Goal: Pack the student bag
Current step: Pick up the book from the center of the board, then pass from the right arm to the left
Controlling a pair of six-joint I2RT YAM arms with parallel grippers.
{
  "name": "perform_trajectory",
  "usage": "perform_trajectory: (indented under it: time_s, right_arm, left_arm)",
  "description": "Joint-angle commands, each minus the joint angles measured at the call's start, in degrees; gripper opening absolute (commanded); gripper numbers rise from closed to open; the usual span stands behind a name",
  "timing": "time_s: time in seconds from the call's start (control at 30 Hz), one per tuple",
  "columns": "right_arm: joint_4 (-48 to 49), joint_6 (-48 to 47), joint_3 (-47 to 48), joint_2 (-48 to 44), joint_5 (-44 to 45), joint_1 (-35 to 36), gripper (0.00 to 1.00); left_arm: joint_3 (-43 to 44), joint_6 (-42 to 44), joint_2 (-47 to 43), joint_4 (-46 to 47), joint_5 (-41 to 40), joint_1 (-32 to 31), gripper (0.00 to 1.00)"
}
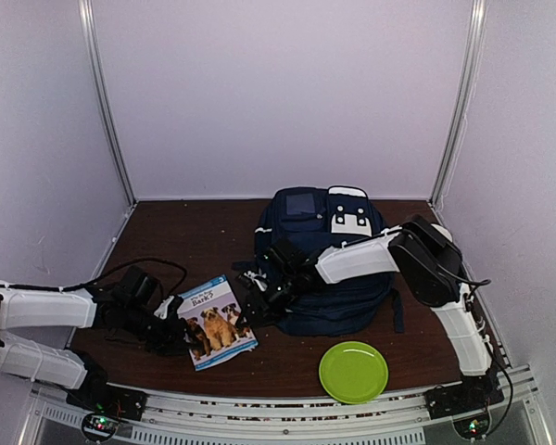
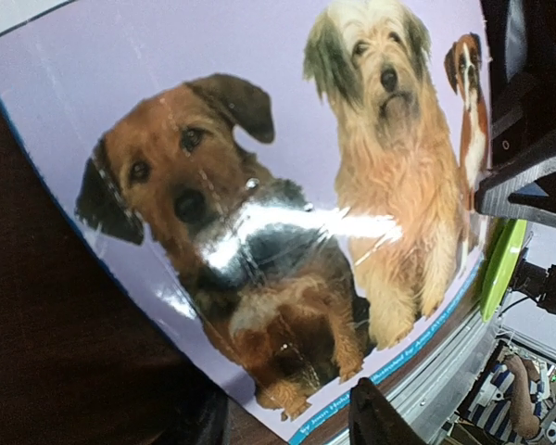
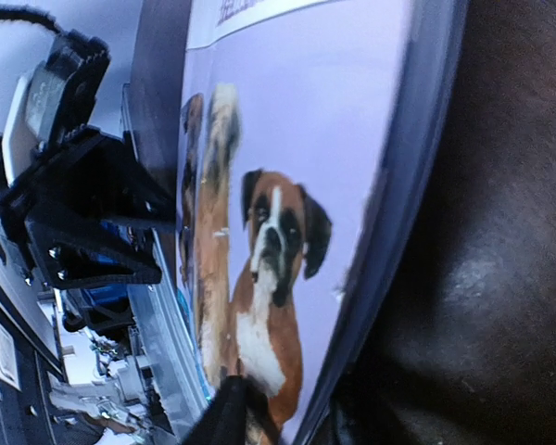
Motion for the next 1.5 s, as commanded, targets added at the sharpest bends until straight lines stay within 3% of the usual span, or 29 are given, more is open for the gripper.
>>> perform_trajectory:
  time_s: [0.0,0.13,0.2,0.27,0.33,0.4,0.67,0.83,1.07,1.27,1.47]
  right_arm:
    - [0.03,-0.25,-1.32,3.34,2.35,-0.02,0.21]
    - [1.18,0.54,-1.33,3.11,1.41,0.09,0.00]
    - [1.53,0.68,-1.21,2.10,0.71,-0.08,0.00]
    - [2.22,0.49,-1.40,0.26,-0.03,-0.17,0.00]
    - [3.08,1.18,-1.73,-1.15,-0.66,-0.69,0.00]
    - [7.71,5.00,-3.08,-1.74,-2.60,-1.19,0.00]
    - [30.63,23.09,-9.90,-1.35,-8.99,-1.93,0.00]
    - [39.74,29.51,-10.84,-1.53,-11.09,-2.30,0.00]
    - [46.76,32.72,-13.80,-4.93,-12.69,-2.59,0.00]
    - [52.50,36.19,-14.31,-6.77,-14.06,-2.79,0.00]
    - [45.15,30.24,-14.27,-6.79,-13.51,-2.66,0.00]
  left_arm:
    - [-1.94,0.72,0.40,2.15,-1.79,-0.20,0.48]
    - [-2.38,0.66,0.49,2.61,-2.14,-0.20,0.48]
    - [-2.72,0.60,-0.76,2.10,-3.60,-0.19,0.53]
    - [-3.72,-0.15,-3.64,2.45,-5.74,-0.20,0.65]
    - [-6.23,-2.27,-7.24,5.17,-7.60,-0.20,0.76]
    - [-10.01,-5.55,-10.46,11.25,-8.22,-0.20,0.79]
    - [-15.94,-12.77,-10.66,24.48,-7.65,-0.20,0.80]
    - [-15.55,-13.23,-9.32,25.07,-7.19,-0.20,0.80]
    - [-14.92,-13.19,-8.03,24.73,-7.05,-0.20,0.79]
    - [-17.22,-15.40,-7.94,29.95,-7.47,-0.20,0.81]
    - [-18.52,-17.66,-7.18,42.29,-4.06,-0.18,0.80]
